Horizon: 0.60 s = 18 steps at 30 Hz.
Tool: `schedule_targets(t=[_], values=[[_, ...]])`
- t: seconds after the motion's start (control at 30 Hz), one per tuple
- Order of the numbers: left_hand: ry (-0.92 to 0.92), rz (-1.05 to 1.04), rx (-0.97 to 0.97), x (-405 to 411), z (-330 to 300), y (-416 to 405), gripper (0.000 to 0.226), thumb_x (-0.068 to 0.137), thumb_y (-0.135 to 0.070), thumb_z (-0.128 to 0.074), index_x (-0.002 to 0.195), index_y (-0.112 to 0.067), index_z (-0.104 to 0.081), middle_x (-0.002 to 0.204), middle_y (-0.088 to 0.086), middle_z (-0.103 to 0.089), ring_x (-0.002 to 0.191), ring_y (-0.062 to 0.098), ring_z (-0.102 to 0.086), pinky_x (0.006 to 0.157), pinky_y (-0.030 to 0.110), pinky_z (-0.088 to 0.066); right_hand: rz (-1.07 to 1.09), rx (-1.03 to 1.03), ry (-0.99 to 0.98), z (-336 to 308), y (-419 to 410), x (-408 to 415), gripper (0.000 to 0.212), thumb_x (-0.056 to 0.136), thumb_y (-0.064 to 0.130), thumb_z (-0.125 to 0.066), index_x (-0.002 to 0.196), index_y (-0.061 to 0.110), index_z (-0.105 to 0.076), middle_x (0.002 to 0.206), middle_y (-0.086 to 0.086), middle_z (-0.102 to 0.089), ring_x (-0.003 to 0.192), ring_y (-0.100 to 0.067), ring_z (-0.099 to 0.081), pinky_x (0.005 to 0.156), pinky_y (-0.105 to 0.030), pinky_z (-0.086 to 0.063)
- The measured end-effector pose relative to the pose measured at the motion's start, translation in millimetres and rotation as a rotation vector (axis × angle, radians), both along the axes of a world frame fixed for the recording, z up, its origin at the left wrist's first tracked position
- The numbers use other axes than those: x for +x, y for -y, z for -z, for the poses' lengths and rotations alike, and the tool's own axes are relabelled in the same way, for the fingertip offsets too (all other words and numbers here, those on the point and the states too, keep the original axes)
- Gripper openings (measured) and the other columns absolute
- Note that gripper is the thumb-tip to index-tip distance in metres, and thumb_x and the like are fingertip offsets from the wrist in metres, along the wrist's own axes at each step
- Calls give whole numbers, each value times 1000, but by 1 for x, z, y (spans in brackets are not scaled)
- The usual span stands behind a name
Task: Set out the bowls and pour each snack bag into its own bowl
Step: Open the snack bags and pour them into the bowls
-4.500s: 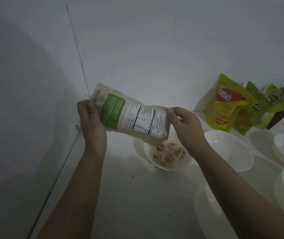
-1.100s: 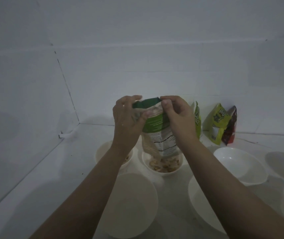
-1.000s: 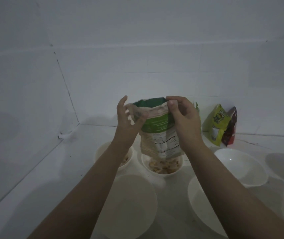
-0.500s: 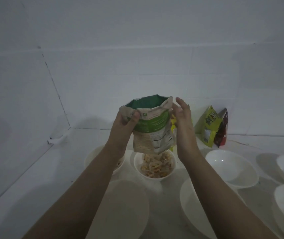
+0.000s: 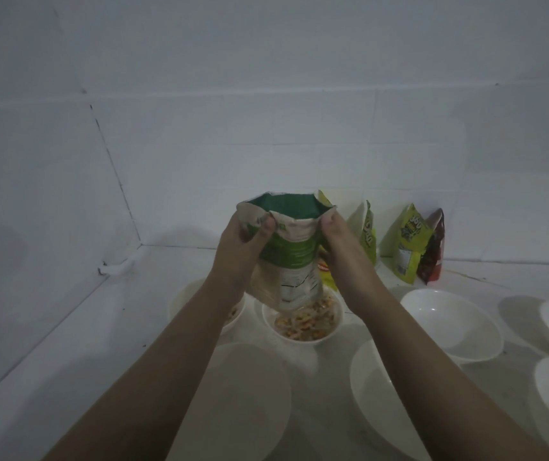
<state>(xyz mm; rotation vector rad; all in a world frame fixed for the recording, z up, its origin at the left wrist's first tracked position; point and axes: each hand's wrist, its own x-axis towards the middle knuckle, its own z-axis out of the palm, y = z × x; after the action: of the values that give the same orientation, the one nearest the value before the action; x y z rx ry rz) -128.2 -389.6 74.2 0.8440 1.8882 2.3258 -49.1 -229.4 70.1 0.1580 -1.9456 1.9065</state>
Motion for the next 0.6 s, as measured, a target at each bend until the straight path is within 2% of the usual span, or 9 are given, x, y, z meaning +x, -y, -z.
schedule_targets(t=[0.07,0.1,0.17,0.23,0.3,0.33,0.4,0.53,0.6], values=[[-4,5,-18,1,-1,1,62,73,-49,-74,126,-19,-59,120,4,-69,114,21,-64,95,38,-53,-6,-41,-48,-3,2,4,46,102,42,-40,131,9,-53,128,-6,-62,115,-3,-61,96,-27,-51],[-8,4,-26,2,-2,1,60,73,-47,-75,124,-19,-61,118,4,-70,113,22,-65,93,37,-54,-3,-59,-89,-5,4,6,42,102,37,-41,132,10,-53,128,-5,-63,116,-5,-62,94,-25,-52],[-6,-26,-29,1,-3,2,42,76,-35,-78,112,-16,-68,107,2,-74,104,19,-68,87,32,-56,-8,-87,-149,-7,6,9,40,98,30,-50,132,9,-54,123,-2,-67,113,-7,-65,89,-22,-54],[11,-49,21,1,-7,4,8,82,-13,-74,89,-12,-70,84,-4,-76,83,11,-70,72,23,-55,67,-118,-177,-9,6,8,28,94,19,-60,115,2,-64,98,3,-74,92,-5,-70,76,-18,-55],[15,-44,53,3,-11,6,12,84,-4,-67,76,-12,-69,70,-8,-74,69,6,-69,62,18,-52,177,-154,-212,-13,4,8,12,93,8,-64,98,-1,-71,75,8,-75,73,-4,-70,65,-17,-54],[15,-38,57,4,-12,6,12,85,-4,-66,76,-12,-70,69,-7,-74,68,6,-70,61,17,-52,212,-171,-231,-14,3,7,11,93,5,-65,95,-2,-72,70,8,-75,69,-3,-69,64,-17,-54],[20,-26,70,7,-15,6,5,85,-8,-65,85,-7,-70,72,-5,-75,70,8,-71,62,18,-53,226,-210,-250,-15,2,8,11,93,5,-64,92,-3,-72,71,5,-75,69,-4,-70,65,-17,-54],[9,-18,52,6,-17,11,23,76,-30,-69,90,-12,-71,84,0,-76,82,15,-71,73,28,-57,124,-205,-188,-13,3,9,14,94,5,-63,95,-7,-69,90,-6,-77,83,-10,-73,72,-22,-57],[-10,-16,53,6,-19,15,24,76,-32,-68,90,-15,-73,83,-1,-76,80,15,-71,71,28,-57,138,-202,-202,-15,2,9,25,92,4,-65,71,-9,-65,90,-3,-79,87,-14,-74,75,-24,-58]])
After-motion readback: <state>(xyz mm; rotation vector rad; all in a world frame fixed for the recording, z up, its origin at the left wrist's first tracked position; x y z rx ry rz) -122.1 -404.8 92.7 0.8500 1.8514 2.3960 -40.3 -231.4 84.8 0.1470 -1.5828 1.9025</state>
